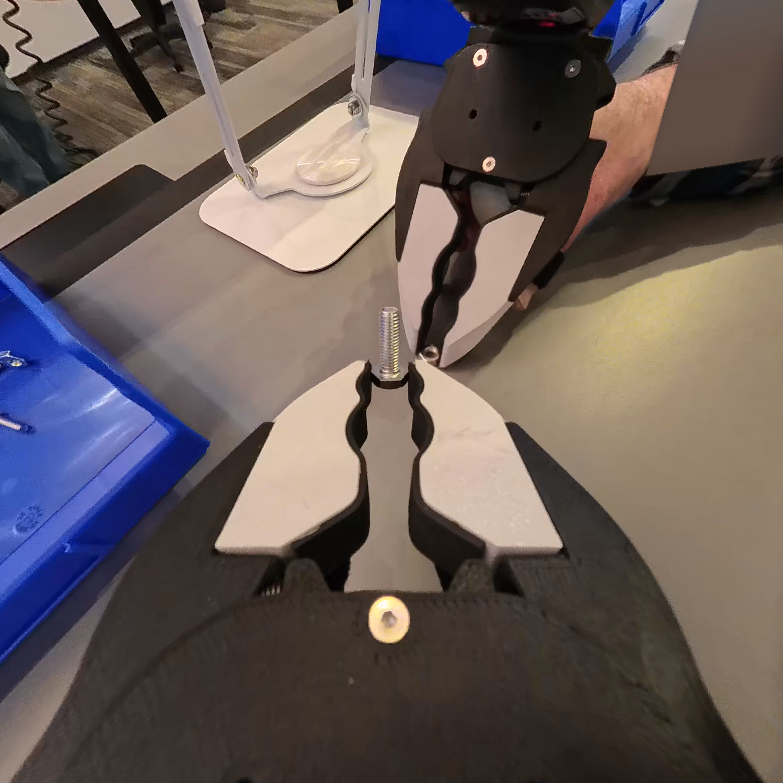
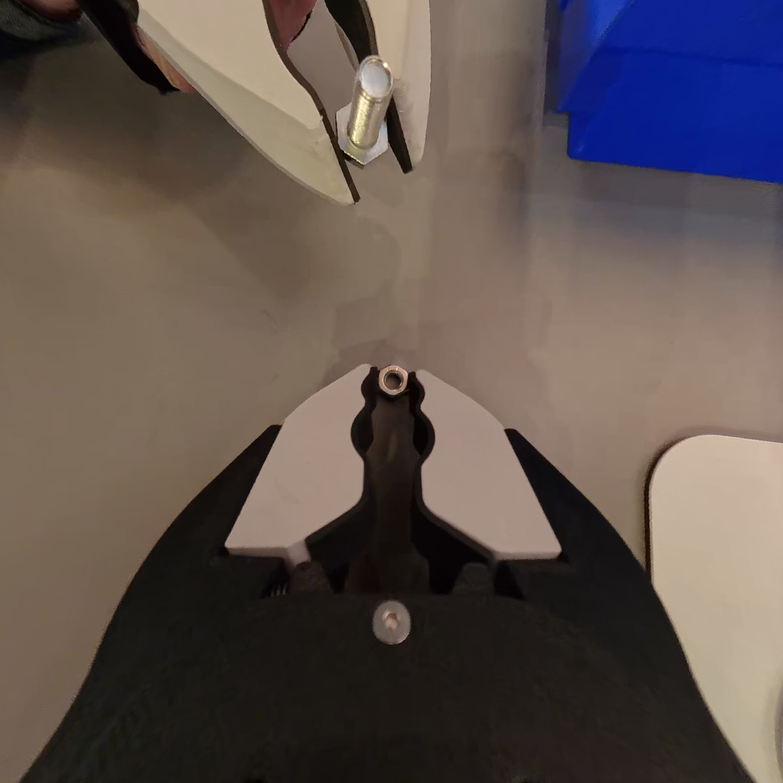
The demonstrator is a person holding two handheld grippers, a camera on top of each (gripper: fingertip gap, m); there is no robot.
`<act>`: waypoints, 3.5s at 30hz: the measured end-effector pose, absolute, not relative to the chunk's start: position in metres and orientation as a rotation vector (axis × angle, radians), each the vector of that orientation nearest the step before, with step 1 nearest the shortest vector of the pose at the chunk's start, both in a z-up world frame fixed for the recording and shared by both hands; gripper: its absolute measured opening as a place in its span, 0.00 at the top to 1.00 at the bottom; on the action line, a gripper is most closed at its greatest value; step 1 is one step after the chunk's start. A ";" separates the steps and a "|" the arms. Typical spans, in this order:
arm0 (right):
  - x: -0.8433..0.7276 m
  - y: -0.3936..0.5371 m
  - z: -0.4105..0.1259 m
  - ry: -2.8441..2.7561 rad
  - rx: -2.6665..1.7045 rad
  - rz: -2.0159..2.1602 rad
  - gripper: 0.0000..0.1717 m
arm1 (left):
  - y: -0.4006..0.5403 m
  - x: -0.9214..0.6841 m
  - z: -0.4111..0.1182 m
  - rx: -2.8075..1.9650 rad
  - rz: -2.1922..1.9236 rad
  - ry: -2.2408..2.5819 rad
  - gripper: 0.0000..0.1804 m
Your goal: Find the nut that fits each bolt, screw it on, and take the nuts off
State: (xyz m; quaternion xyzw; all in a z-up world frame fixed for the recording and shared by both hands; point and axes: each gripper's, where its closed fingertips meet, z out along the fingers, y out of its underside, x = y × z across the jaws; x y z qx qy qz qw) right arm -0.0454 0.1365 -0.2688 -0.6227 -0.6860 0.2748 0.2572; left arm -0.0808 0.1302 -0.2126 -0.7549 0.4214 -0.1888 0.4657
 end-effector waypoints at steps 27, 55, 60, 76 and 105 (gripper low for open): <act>-0.048 0.122 -0.169 -1.736 -1.226 1.136 0.92 | 0.125 -0.045 -0.216 -1.735 -0.618 1.142 0.91; -0.050 0.120 -0.176 -1.751 -1.222 1.096 0.92 | 0.128 -0.045 -0.212 -1.691 -0.504 1.138 0.91; -0.052 0.125 -0.173 -1.675 -1.252 1.144 0.92 | 0.133 -0.048 -0.208 -1.681 -0.465 1.103 0.92; -0.062 0.142 -0.170 -1.374 -1.445 1.235 0.92 | 0.152 -0.059 -0.206 -1.688 -0.235 1.012 0.92; -0.063 0.153 -0.171 -1.224 -1.548 1.217 0.92 | 0.165 -0.066 -0.204 -1.683 0.037 0.976 0.91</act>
